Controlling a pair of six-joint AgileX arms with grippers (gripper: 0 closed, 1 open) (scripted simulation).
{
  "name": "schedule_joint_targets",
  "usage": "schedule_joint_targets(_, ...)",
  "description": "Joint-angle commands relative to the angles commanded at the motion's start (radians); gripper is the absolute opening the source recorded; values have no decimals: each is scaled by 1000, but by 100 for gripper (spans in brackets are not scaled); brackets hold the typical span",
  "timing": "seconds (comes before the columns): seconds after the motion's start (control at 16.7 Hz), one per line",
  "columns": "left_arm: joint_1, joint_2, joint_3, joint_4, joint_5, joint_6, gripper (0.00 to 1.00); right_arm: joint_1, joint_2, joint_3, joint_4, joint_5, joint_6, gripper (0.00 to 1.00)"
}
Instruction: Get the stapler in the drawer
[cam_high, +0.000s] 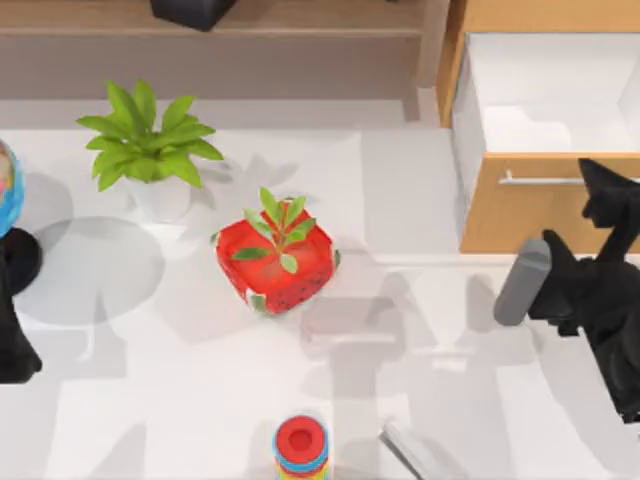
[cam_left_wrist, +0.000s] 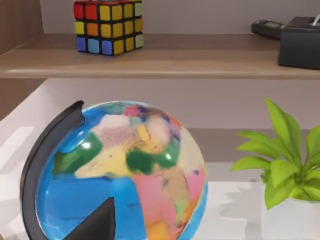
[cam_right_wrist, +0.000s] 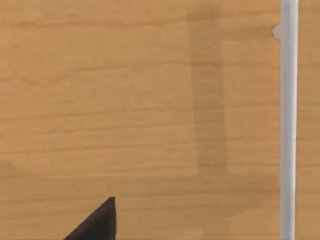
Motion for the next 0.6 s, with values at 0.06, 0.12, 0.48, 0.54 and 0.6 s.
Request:
schedule_joint_targets(0.06,0,0,0,0,0,0,100,33,-27,30,-62,-4,47,100)
schedule_joint_targets(0.12,0,0,0,0,0,0,100,67,-54,63,-136,-9,101,100)
schedule_joint_targets(0.48,0,0,0,0,0,0,100,264,-225,313,-770,-53,516,100)
schedule_joint_targets(0.54,0,0,0,0,0,0,100,292,-254,361,-898,-65,594,100)
schedule_joint_targets(0.6,0,0,0,0,0,0,100,318,-281,409,-1030,-77,674,100)
